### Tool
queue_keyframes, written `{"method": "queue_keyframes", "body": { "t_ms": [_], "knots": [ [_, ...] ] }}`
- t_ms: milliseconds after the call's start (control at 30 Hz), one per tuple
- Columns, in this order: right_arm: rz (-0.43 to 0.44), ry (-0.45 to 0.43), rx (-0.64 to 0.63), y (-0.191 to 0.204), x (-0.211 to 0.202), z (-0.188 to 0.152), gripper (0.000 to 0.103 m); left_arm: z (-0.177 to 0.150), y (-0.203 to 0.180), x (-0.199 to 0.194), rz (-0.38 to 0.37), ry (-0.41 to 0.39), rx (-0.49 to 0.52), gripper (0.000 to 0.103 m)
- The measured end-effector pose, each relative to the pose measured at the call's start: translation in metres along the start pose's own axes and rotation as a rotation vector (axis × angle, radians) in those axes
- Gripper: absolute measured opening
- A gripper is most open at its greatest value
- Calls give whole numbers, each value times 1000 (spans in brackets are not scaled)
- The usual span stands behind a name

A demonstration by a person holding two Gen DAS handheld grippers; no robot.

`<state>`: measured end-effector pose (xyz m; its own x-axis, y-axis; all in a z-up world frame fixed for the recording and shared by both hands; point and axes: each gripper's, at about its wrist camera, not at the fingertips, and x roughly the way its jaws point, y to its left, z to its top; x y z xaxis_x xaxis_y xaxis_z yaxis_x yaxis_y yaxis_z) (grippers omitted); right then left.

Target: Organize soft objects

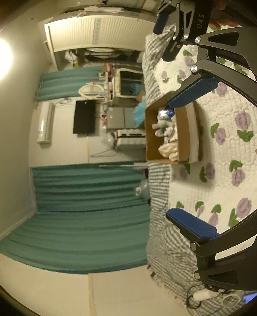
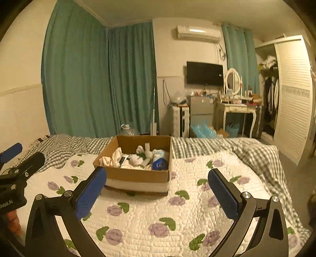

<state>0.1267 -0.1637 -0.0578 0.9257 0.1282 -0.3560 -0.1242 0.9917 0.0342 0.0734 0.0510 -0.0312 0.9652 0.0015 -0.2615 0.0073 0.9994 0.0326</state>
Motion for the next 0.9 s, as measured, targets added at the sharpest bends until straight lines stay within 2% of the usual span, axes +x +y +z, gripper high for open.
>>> {"method": "queue_keyframes", "body": {
  "t_ms": [200, 900],
  "knots": [
    [8, 5, 11, 0, 0, 2, 103, -8, 4, 4, -16, 29, -28, 103],
    [16, 28, 7, 8, 2, 3, 103, -15, 4, 10, 3, 80, -19, 103]
  ]
}}
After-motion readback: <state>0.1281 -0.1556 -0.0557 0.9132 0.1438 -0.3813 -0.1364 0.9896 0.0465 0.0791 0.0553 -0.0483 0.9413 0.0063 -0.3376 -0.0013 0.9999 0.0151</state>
